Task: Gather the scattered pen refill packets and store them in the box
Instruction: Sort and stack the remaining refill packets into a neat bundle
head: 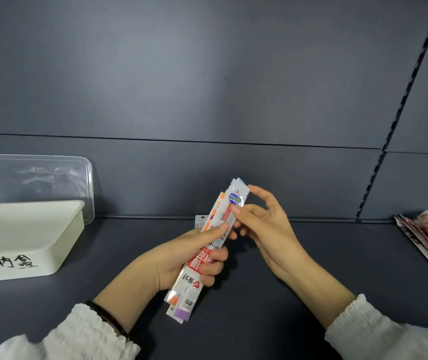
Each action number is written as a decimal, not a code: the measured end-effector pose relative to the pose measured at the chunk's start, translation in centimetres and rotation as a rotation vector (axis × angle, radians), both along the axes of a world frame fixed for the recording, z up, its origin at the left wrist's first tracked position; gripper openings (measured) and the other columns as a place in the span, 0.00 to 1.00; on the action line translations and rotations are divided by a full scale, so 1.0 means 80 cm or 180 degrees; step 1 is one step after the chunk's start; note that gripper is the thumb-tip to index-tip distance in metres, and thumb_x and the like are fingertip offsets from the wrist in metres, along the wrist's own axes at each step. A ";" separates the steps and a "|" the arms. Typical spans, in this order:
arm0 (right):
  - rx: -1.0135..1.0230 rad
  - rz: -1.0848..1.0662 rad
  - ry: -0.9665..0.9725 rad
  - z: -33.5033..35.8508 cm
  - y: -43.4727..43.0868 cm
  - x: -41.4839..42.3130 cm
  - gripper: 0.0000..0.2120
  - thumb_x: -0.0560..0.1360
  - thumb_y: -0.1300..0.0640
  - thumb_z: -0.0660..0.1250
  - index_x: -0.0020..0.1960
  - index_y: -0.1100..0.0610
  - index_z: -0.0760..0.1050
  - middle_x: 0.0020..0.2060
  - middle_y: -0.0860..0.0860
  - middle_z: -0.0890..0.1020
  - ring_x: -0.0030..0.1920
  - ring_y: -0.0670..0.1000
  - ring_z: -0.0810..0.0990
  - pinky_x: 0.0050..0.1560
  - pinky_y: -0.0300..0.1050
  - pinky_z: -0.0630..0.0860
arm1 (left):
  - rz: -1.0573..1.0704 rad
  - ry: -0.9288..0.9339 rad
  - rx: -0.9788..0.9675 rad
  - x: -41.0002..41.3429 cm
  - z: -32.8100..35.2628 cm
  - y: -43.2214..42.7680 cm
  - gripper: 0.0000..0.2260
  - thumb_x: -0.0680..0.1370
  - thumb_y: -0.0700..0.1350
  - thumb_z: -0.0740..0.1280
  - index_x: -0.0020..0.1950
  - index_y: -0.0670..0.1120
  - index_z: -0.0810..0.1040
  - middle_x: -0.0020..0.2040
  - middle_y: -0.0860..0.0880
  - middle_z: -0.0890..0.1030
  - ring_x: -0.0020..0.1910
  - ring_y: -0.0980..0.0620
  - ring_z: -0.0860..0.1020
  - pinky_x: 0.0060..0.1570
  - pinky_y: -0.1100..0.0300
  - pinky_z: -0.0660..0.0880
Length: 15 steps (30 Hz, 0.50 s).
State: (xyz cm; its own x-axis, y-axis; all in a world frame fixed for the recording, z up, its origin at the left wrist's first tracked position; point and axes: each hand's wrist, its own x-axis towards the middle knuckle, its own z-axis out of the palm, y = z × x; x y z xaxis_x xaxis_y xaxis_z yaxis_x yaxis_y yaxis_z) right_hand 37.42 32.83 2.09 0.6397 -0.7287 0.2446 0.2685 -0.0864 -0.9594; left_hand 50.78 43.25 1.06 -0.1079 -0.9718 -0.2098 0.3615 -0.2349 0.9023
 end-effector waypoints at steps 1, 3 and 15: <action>0.0013 -0.0009 0.0045 0.001 -0.001 0.000 0.22 0.73 0.62 0.70 0.64 0.50 0.70 0.36 0.50 0.83 0.34 0.46 0.77 0.39 0.42 0.73 | 0.0017 0.0007 0.0004 0.000 -0.001 -0.001 0.18 0.72 0.56 0.69 0.53 0.46 0.72 0.28 0.51 0.69 0.20 0.57 0.66 0.21 0.66 0.66; 0.0085 -0.0055 0.0032 0.004 -0.004 -0.002 0.19 0.74 0.63 0.69 0.63 0.51 0.73 0.35 0.49 0.82 0.32 0.44 0.75 0.35 0.40 0.71 | 0.0134 0.0092 0.0022 -0.002 0.000 -0.002 0.17 0.73 0.56 0.68 0.55 0.47 0.73 0.30 0.50 0.72 0.21 0.58 0.68 0.21 0.65 0.68; 0.1680 -0.0851 -0.1354 0.009 -0.035 -0.022 0.06 0.75 0.63 0.68 0.47 0.55 0.73 0.33 0.51 0.84 0.34 0.48 0.83 0.33 0.37 0.79 | 0.1412 0.0273 -0.0215 0.004 0.003 -0.009 0.15 0.74 0.54 0.65 0.55 0.45 0.74 0.53 0.42 0.85 0.48 0.46 0.85 0.39 0.59 0.81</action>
